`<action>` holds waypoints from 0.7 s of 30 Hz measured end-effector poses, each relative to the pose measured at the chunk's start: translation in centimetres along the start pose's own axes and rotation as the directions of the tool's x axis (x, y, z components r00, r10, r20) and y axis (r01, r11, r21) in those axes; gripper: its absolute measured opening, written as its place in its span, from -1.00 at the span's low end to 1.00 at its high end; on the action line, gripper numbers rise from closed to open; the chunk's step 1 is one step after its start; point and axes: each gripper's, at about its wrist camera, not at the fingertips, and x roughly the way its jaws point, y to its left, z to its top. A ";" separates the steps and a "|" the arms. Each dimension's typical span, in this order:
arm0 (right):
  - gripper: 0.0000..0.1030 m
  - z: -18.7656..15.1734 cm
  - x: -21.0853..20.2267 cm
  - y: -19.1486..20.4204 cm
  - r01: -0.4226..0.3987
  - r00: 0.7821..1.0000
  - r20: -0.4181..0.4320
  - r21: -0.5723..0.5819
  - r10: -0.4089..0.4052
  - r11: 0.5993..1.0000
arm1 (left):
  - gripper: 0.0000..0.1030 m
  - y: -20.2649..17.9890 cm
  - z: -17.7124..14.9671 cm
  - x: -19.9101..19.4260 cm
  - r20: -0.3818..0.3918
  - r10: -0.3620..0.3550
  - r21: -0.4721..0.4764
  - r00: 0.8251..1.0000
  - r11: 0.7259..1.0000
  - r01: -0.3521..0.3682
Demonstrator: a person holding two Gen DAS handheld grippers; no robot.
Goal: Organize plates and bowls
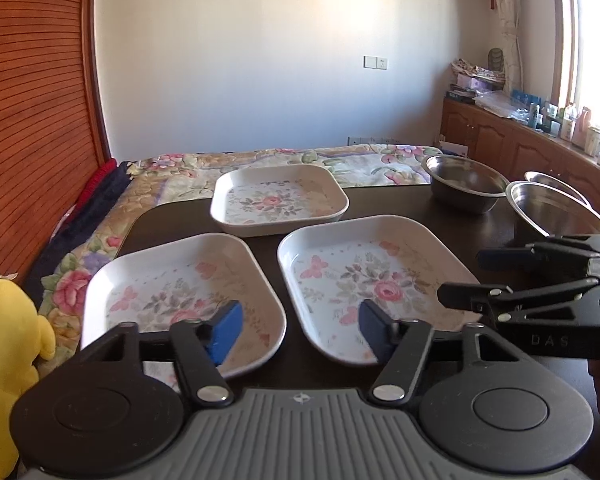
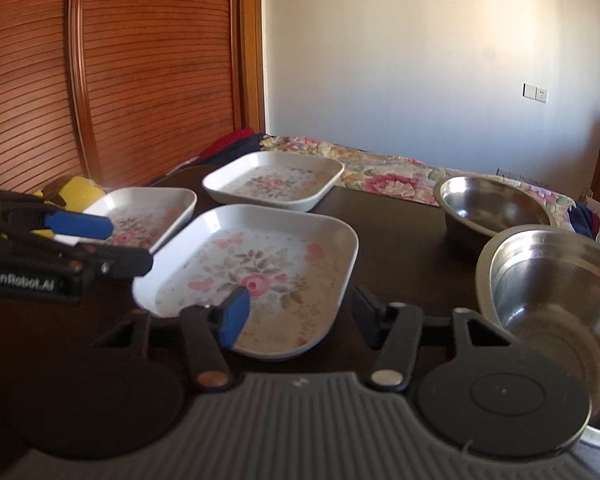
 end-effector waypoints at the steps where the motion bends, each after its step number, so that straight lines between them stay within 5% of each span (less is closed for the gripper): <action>1: 0.00 0.0 0.2 -0.1 -0.001 1.000 -0.003 0.003 0.001 1.000 | 0.16 0.0 0.2 0.3 0.000 -0.004 0.001 1.000 1.000 0.004; 12: -0.46 -0.2 1.3 -0.8 0.015 0.998 -0.054 0.036 -0.013 0.999 | -0.11 -0.2 0.5 2.3 -0.026 -0.013 0.008 1.000 1.000 0.014; 21: -0.60 -0.5 1.1 -0.8 0.051 0.997 -0.054 0.025 -0.049 0.998 | -0.24 -0.4 0.7 2.6 -0.026 -0.012 0.022 1.000 1.000 0.013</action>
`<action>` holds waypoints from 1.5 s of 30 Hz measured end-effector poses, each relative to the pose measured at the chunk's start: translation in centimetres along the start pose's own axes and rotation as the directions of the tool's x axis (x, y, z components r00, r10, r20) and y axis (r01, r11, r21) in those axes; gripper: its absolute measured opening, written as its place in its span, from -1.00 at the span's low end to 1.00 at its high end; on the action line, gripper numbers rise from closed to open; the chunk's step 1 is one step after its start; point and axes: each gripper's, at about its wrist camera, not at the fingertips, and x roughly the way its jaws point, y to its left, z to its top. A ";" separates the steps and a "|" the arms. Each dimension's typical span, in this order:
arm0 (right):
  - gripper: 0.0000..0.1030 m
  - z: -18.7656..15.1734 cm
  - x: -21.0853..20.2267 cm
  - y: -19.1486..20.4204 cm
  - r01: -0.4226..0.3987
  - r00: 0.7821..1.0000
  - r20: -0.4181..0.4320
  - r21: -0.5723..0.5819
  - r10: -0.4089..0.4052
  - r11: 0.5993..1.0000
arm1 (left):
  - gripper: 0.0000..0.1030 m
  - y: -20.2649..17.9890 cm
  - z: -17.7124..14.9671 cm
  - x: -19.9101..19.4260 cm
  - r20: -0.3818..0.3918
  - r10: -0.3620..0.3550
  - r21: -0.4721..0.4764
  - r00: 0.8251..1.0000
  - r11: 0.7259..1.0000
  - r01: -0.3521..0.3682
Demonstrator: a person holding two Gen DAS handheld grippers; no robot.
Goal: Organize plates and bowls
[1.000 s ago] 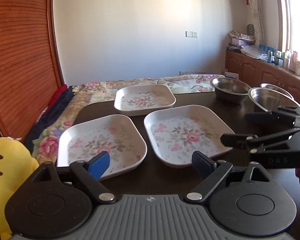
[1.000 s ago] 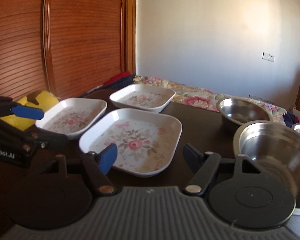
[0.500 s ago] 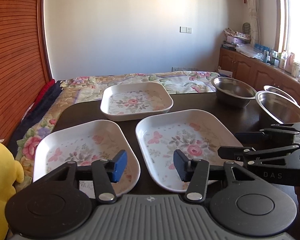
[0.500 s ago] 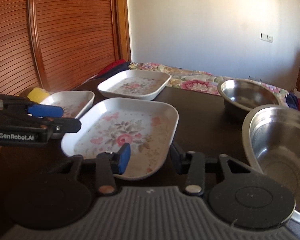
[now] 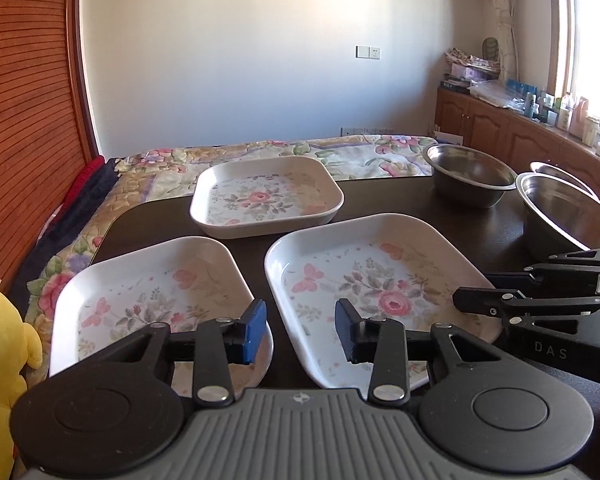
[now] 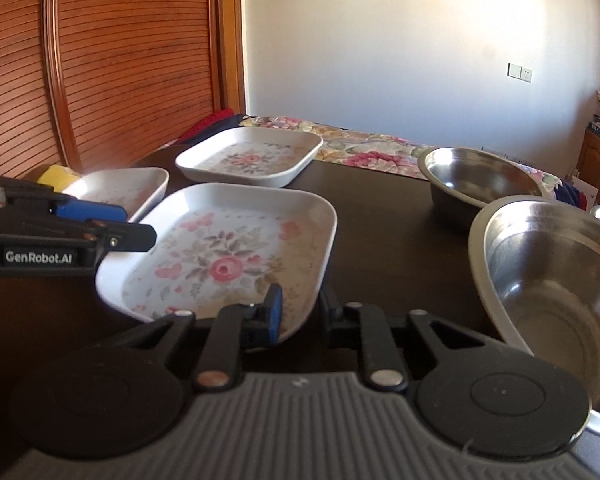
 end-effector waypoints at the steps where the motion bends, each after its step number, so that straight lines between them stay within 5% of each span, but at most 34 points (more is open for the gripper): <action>1: -0.60 0.0 -0.1 -0.1 0.001 1.000 0.001 0.003 -0.001 1.000 | -0.27 -0.1 0.0 0.0 0.000 0.000 0.003 1.000 1.000 0.000; 6: -0.60 -0.1 -0.3 -0.3 0.008 1.000 0.002 0.016 -0.008 1.000 | -0.42 -0.6 0.0 0.3 -0.009 -0.008 0.018 1.000 1.000 0.008; 30: -0.57 -0.2 0.1 -1.2 -0.043 0.999 0.001 0.087 0.043 0.995 | -0.52 -1.5 -0.8 1.4 -0.040 0.019 0.046 0.999 0.999 -0.017; 45: -0.65 -1.1 -2.3 -1.8 -0.052 0.998 0.040 0.118 0.048 0.992 | -0.60 -2.3 -1.6 -1.8 -0.017 -0.002 0.009 1.000 1.000 0.003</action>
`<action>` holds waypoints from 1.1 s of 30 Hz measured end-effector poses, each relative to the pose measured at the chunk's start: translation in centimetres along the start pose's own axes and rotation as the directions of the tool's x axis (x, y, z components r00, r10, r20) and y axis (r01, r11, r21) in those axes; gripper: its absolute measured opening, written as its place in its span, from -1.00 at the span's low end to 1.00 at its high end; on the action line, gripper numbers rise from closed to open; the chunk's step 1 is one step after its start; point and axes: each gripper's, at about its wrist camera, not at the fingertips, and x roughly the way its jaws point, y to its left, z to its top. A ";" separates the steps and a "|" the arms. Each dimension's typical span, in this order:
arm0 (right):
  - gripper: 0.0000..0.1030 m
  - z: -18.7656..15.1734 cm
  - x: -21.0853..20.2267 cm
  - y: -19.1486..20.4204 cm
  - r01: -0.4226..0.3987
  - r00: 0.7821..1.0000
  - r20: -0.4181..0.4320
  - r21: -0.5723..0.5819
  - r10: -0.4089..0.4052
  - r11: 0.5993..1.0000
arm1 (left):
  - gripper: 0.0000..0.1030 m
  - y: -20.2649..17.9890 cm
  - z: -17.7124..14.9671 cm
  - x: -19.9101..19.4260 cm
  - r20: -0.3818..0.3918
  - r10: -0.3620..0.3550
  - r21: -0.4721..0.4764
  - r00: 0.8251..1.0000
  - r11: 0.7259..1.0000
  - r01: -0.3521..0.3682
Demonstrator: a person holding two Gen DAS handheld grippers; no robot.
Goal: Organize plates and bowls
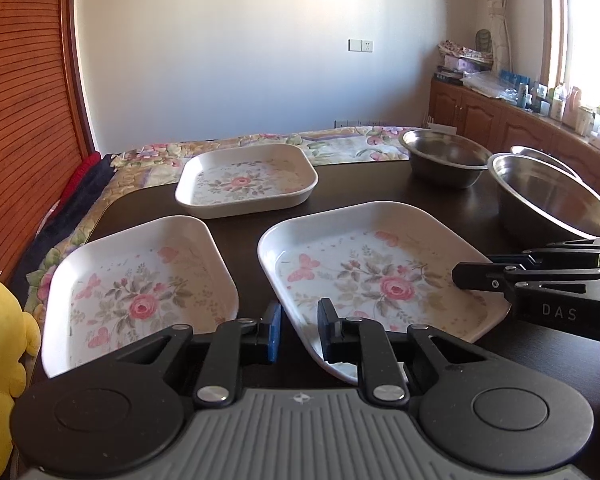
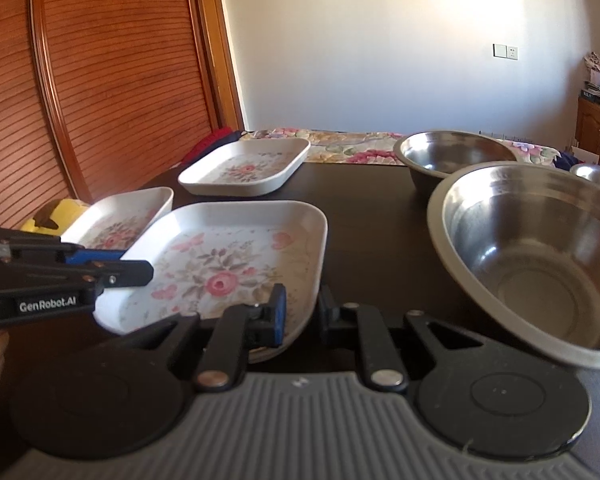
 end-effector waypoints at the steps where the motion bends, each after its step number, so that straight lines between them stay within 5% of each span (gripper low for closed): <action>1: -0.65 -0.1 -0.3 0.0 -0.002 1.000 0.006 0.001 0.002 1.000 | -0.60 -0.1 -0.1 -0.3 0.003 -0.002 -0.003 1.000 1.000 0.002; 33: -0.64 -5.3 -6.4 3.2 -0.053 0.999 0.013 0.040 0.052 0.998 | -0.60 -0.5 -6.4 -7.0 0.013 -0.011 -0.026 1.000 1.000 0.011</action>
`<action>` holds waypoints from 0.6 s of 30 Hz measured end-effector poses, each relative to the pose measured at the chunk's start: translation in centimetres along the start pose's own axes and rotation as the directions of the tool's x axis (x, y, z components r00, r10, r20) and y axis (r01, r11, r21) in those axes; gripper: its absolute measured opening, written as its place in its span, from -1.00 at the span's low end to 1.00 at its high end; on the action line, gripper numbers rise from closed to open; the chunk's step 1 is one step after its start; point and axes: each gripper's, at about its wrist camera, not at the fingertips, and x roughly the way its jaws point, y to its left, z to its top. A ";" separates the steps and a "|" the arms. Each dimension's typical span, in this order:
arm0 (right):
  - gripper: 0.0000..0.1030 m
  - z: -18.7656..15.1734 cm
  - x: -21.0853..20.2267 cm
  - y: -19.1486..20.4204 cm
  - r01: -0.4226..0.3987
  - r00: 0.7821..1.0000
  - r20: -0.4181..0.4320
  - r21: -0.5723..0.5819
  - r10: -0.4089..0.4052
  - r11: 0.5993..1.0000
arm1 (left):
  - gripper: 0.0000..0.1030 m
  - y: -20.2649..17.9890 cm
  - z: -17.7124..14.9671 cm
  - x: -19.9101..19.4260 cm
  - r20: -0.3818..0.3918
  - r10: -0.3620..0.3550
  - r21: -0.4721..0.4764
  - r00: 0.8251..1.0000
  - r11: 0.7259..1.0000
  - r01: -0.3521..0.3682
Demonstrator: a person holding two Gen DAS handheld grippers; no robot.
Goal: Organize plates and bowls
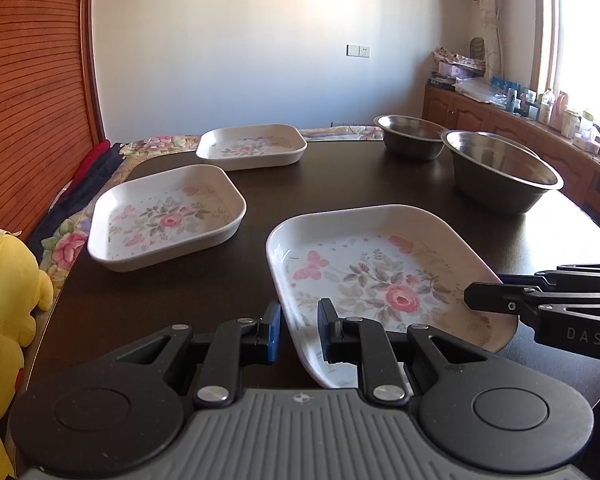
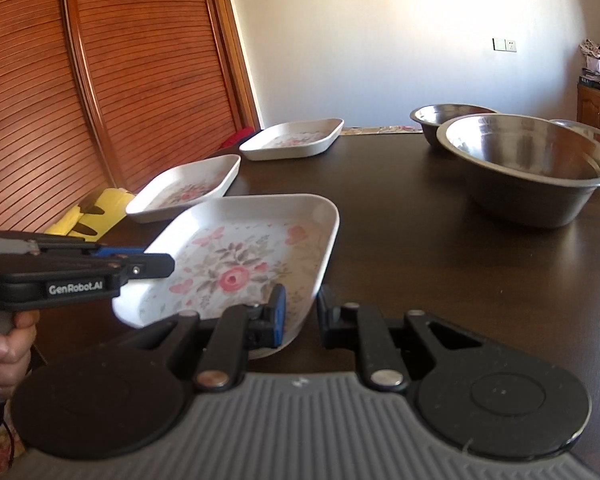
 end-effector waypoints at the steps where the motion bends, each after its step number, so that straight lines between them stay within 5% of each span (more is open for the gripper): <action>1: -0.63 -0.1 -0.1 0.1 -0.003 1.000 -0.003 -0.001 0.003 1.000 | -0.60 0.1 -0.1 0.1 -0.002 0.002 -0.001 1.000 1.000 -0.002; 18: -0.59 -0.6 -0.3 0.6 -0.004 1.000 -0.011 0.006 0.004 1.000 | -0.60 0.5 -0.7 0.3 -0.012 0.002 -0.016 1.000 1.000 -0.002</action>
